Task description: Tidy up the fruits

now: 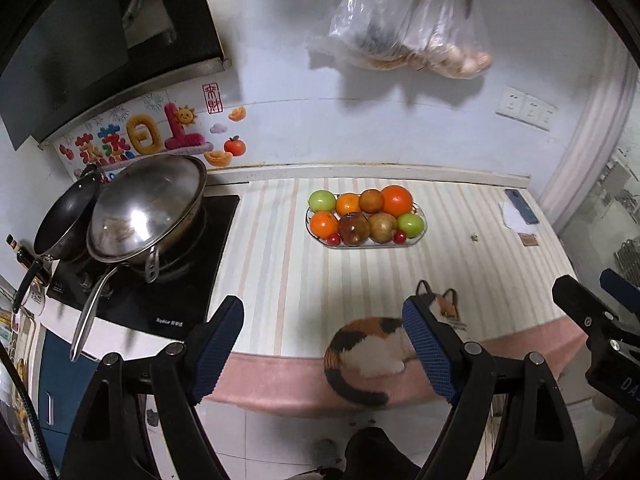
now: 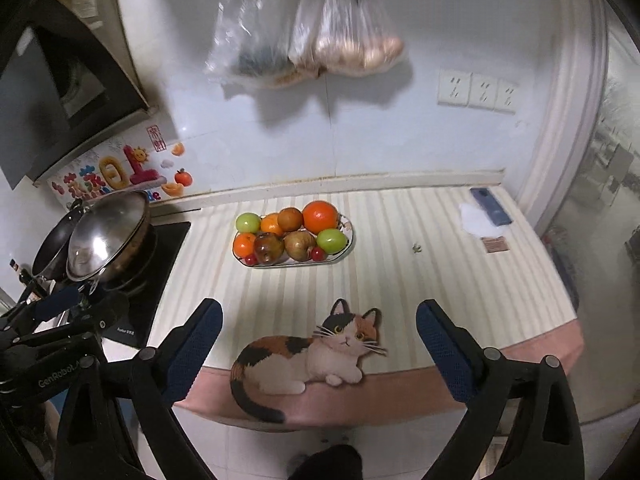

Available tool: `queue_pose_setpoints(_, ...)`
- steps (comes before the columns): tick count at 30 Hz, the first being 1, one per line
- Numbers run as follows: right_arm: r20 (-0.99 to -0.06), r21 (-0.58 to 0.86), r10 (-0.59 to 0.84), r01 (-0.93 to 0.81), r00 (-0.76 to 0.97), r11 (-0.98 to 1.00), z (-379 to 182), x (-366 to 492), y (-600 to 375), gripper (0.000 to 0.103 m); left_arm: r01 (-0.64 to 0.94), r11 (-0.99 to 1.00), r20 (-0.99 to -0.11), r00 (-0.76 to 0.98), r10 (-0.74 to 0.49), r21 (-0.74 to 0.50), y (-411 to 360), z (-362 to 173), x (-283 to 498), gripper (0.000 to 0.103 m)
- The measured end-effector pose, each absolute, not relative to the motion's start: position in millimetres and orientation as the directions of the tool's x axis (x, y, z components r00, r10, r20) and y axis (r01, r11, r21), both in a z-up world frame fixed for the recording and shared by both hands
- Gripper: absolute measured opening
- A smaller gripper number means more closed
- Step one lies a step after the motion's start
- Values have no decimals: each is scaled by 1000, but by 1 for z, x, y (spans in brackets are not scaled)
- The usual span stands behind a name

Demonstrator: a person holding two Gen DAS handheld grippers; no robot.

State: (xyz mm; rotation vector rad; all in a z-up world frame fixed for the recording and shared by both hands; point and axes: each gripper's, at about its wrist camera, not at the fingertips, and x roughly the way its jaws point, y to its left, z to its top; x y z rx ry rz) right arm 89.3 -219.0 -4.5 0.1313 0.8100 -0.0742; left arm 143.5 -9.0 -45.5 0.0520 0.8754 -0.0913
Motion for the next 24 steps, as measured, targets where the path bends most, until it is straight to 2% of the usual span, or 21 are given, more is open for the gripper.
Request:
queue_pose_setpoints(11,-661,73,-48,127,749,989,48,6,-206,100,128,992,-724,684,-93,-7,-8,-17,80,81)
queue_pose_setpoints(24,-659,107,4,88,752,990,56,-10,-222,100,118,993,-699,708,-98,-19,-23,-4,59,81)
